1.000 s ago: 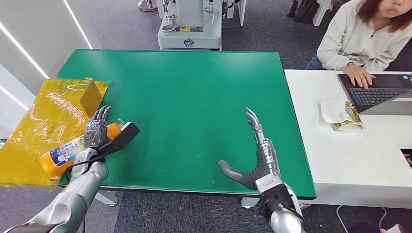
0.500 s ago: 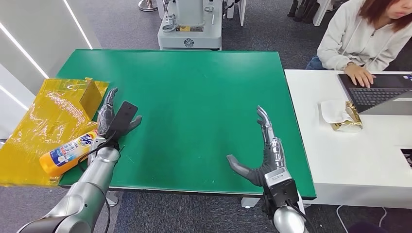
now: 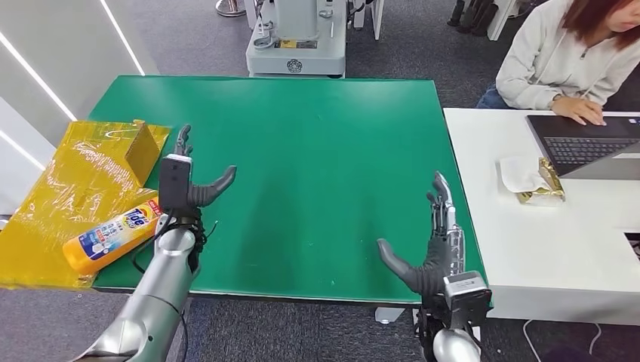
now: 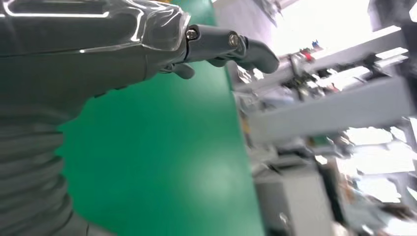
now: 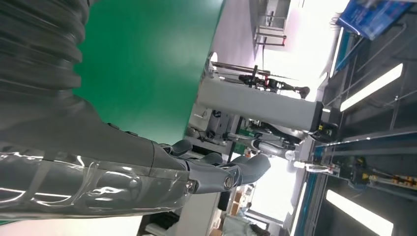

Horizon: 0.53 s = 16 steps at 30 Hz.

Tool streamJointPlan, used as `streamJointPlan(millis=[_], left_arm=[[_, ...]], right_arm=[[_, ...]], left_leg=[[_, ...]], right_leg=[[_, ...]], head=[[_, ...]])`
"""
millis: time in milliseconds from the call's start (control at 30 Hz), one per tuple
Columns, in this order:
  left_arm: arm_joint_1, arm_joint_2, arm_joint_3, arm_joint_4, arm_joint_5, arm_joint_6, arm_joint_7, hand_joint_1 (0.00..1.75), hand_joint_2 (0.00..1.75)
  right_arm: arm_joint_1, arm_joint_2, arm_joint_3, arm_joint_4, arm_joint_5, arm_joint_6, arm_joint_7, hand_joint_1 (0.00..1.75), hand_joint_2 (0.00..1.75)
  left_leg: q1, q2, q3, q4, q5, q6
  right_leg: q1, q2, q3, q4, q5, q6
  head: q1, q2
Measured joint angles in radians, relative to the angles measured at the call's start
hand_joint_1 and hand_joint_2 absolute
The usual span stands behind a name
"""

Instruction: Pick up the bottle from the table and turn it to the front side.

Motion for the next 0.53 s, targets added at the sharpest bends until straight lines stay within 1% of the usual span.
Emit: streamJointPlan(millis=[100,167,300,400,533], left_arm=[[0.071,-0.011,-0.118,-0.118,0.095,-0.026,0.011,0.00,1.75],[0.126,-0.015,-0.196,-0.202,0.155,-0.037,0.032,0.00,1.75],[0.240,-0.014,-0.344,-0.349,0.233,-0.017,0.059,0.00,1.75],[0.289,-0.010,-0.411,-0.416,0.259,-0.010,0.067,0.00,1.75],[0.318,0.000,-0.454,-0.469,0.274,-0.007,0.074,0.00,1.75]], right_arm=[[0.017,0.000,-0.001,-0.007,-0.030,-0.010,-0.009,0.00,1.75],[0.039,0.000,-0.001,-0.011,-0.054,-0.015,-0.021,0.00,1.75],[0.093,0.006,-0.001,-0.019,-0.104,-0.029,-0.053,0.00,1.75],[0.116,0.013,-0.001,-0.025,-0.117,-0.033,-0.057,0.00,1.75],[0.129,0.022,-0.002,-0.030,-0.139,-0.030,-0.047,0.00,1.75]], left_leg=[[0.000,0.001,0.000,0.000,-0.001,0.001],[0.000,0.001,0.000,0.000,-0.002,0.001],[0.000,0.001,0.000,0.000,-0.004,0.000],[0.000,0.001,0.000,0.000,-0.004,0.000],[0.000,0.001,0.000,-0.001,-0.004,0.000]], right_leg=[[0.000,0.001,0.000,0.000,0.000,0.000],[0.000,0.001,0.000,0.000,-0.001,0.000],[0.000,0.001,0.000,0.000,-0.002,0.000],[0.000,0.001,0.000,0.000,-0.003,0.000],[0.000,0.001,0.000,0.000,-0.003,0.000]], head=[[0.000,0.000],[0.000,0.000],[0.000,0.000],[0.000,0.000],[0.000,0.000]])
